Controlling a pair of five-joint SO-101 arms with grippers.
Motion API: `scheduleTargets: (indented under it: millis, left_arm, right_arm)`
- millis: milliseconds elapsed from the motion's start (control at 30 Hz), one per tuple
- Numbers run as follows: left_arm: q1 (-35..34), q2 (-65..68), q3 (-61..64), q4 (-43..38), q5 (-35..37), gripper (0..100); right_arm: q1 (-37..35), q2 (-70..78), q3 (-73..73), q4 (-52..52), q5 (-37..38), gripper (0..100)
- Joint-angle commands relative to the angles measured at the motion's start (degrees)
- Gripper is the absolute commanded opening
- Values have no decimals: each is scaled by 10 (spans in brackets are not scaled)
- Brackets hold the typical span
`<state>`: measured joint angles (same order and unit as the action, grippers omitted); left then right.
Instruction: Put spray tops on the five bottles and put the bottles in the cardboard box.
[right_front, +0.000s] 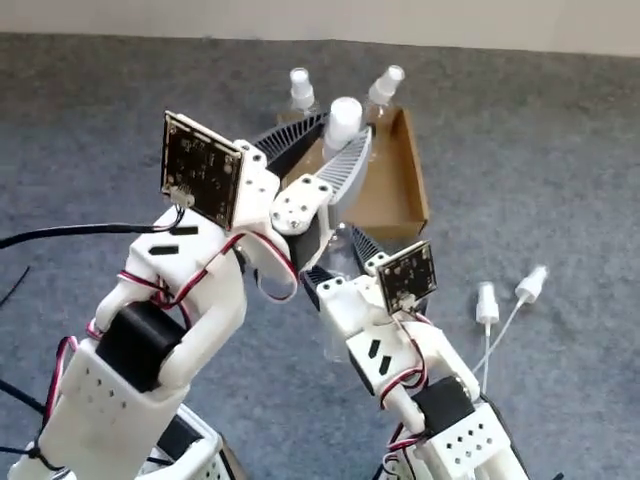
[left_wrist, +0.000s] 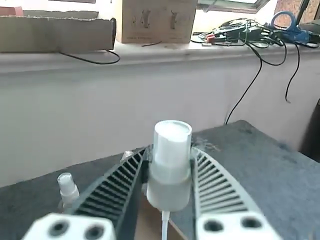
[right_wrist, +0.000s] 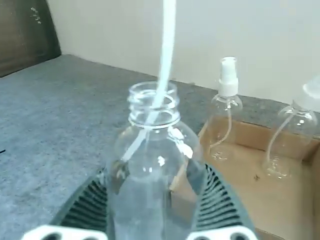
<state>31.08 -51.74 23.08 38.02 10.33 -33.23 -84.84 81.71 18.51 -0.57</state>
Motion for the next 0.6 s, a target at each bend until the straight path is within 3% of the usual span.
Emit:
scheduleTargets:
  millis: [0, 100, 233, 333, 433, 567]
  left_arm:
    - [5, -30, 0, 90, 3, 4]
    - [4, -31, 16, 120, 2, 4]
    - [-10, -32, 95, 98, -30, 5]
    - [-10, -36, 137, 91, -55, 60]
    - [-10, -37, 124, 94, -56, 152]
    - [-11, -37, 52, 118, -58, 131]
  right_arm:
    - [27, -9, -7, -18, -7, 3]
    - [26, -9, -5, -18, -7, 3]
    - [26, -9, -4, -18, -7, 3]
    - [26, -9, -2, -18, -7, 3]
    - [26, -9, -2, -18, -7, 3]
    - [26, -9, -2, -18, -7, 3]
